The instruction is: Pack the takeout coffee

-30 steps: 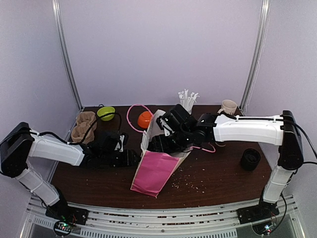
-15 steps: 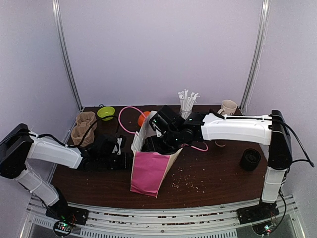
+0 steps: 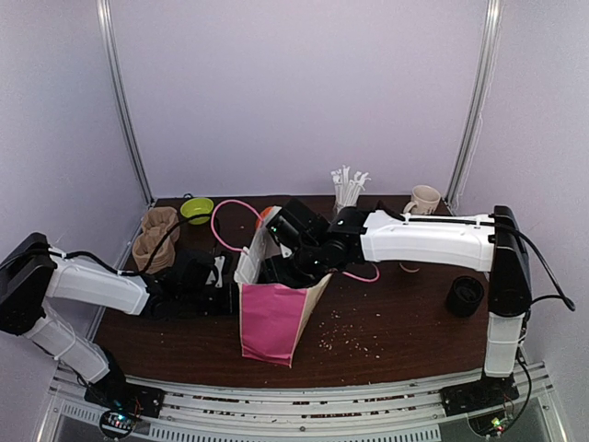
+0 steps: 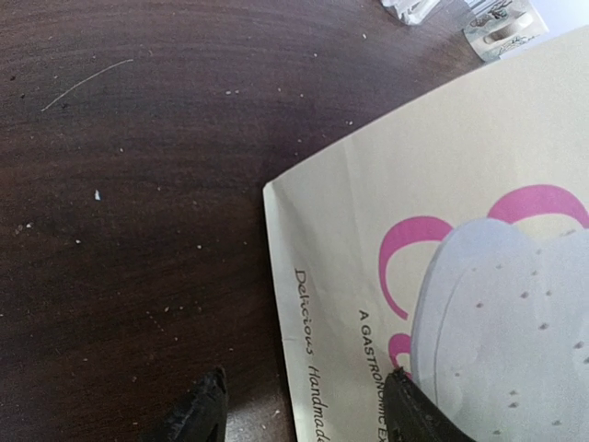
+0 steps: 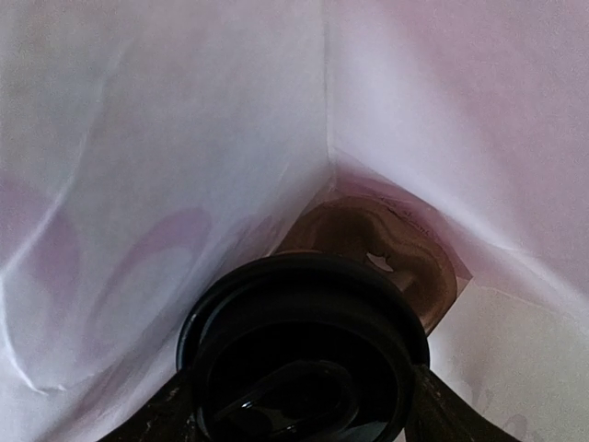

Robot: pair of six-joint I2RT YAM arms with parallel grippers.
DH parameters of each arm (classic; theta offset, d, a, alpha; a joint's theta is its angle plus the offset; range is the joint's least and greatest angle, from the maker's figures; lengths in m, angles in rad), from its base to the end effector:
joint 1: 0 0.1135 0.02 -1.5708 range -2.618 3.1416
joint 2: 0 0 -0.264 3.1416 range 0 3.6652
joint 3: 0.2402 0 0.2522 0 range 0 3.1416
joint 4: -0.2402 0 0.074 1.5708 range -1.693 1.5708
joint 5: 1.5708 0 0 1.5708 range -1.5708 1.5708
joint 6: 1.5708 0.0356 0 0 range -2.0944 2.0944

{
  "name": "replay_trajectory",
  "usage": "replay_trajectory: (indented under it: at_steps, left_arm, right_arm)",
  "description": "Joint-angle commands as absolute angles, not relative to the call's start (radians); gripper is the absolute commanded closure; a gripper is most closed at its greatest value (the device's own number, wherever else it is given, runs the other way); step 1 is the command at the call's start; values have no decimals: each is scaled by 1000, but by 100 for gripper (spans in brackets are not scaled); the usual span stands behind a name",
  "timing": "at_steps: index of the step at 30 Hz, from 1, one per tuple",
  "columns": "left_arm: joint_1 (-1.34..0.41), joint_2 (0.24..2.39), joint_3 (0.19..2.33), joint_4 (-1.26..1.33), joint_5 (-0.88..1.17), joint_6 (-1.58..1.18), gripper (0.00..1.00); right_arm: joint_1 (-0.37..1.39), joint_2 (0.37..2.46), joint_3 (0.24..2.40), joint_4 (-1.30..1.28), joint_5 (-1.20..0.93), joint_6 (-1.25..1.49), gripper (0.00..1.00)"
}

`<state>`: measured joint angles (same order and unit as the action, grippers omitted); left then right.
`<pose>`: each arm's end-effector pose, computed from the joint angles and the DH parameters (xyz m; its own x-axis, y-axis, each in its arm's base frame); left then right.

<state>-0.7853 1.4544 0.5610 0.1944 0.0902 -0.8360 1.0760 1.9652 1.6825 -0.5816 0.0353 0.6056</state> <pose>0.1911 -0.1956 0.1520 -0.8637 -0.1814 -0.4702 0.1672 0.7771 -0.6068 0.2122 0.3906 0.2632 -0.7914 -0.2687 -0.5490 -0.5085 0.7878 0.3475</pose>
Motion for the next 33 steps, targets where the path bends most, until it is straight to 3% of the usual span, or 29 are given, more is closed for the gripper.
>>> replay_trajectory:
  at_steps: [1,33]
  left_arm:
    - [-788,1422,554,267,119,-818,39]
    - [-787,1417,555,266,117,-804,39]
  right_arm:
    - [1087,2044,1651,-638,22,600,53]
    - [1088,2147,1563,-607,-12,597,53]
